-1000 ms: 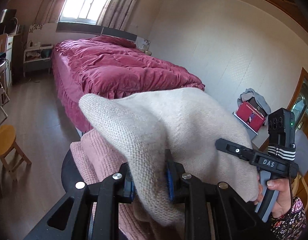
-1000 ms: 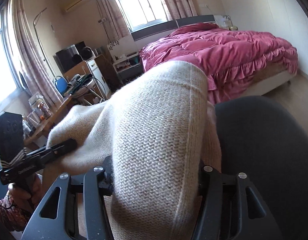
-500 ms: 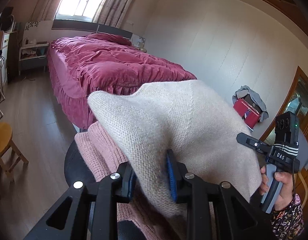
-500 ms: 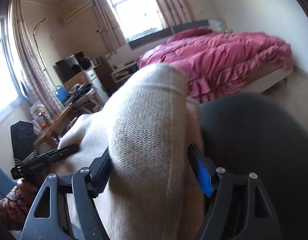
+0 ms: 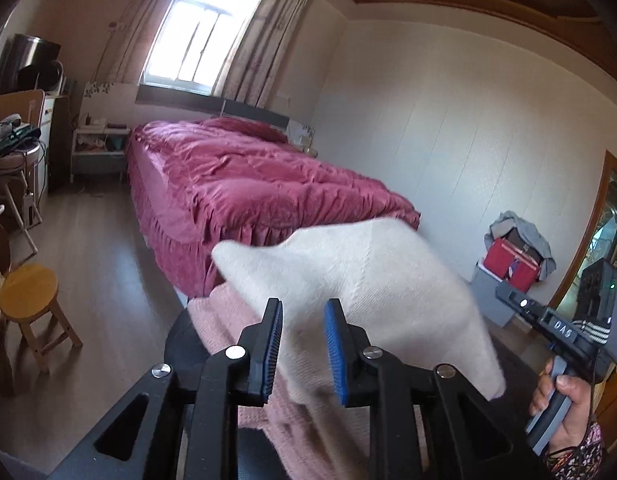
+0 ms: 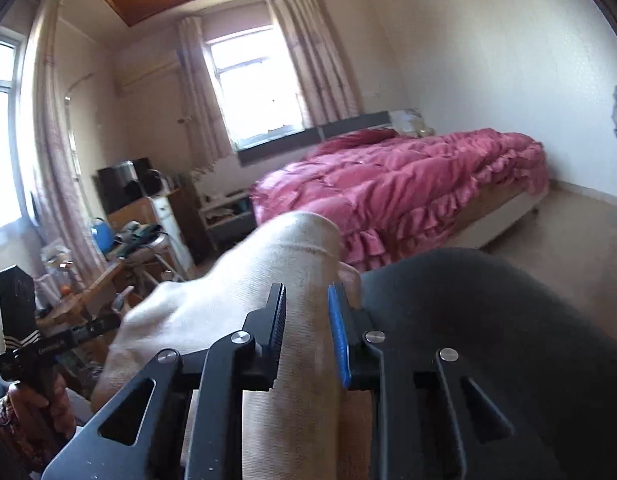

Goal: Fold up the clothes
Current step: 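Carry the beige sweater with both grippers onto the pink sweater, then lower the beige sweater onto the pink sweater stack and open both grippers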

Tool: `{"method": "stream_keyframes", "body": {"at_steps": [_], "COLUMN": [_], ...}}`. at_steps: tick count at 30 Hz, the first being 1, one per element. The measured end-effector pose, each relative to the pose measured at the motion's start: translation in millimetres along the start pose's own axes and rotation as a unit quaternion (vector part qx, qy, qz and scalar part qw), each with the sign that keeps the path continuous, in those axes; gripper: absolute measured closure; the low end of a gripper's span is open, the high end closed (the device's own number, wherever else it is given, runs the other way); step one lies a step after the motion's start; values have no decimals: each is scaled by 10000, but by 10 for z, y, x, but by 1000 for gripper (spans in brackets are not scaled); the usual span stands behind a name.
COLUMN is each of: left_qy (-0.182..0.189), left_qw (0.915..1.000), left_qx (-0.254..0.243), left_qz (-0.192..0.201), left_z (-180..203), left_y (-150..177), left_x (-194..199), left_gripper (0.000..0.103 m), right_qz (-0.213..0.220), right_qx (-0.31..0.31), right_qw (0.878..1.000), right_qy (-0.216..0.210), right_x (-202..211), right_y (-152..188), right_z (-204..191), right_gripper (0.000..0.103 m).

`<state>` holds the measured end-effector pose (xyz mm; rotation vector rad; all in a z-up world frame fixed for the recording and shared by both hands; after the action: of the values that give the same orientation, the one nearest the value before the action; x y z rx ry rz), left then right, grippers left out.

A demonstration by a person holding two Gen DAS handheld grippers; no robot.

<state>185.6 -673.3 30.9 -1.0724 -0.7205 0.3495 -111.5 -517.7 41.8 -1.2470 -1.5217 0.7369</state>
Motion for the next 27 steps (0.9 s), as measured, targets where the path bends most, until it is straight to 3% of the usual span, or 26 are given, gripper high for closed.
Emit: {"method": "stream_keyframes", "body": {"at_steps": [2,5,11,15,22,27], "left_qy": [181,188,-770,-670,-618,-324], "left_qw": [9994,9960,9839,9834,9829,9932], "left_qx": [-237,-854,-1116,-1388,-1554,-1081], "left_qz": [147,-190,-1160,-961,-768,-280], "left_z": [211,588,403,284,331,444], "left_y": [-98,-107,247,368,440,416], "left_x": [24,-251,-837,-773,-660,-254], "left_gripper": [82,82,83,83,83,83], "right_qz": [-33,-184,-765,-934,-871,-520], "right_qx": [55,293,525,200,488,59], "right_qw": [9998,9993,9952,9950,9942,9986], "right_qy": [-184,-166,296,296,395,61], "right_x": [-23,-125,-529,-684,-643,-299], "right_y": [2,86,317,381,438,284], "right_z": [-87,-201,-200,-8,-32,-9], "right_gripper": [79,79,82,85,83,83]}}
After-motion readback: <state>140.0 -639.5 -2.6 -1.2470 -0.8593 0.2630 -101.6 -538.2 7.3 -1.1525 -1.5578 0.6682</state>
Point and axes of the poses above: each gripper's, at about its wrist camera, not at the fingertips, and x roughly against the way its jaws point, z to its right, y to its underside, the point moved 1 cm from there along -x, roughly the way its jaws point, and after that the axes turned 2 degrees about -x, right-handed, at the moved point
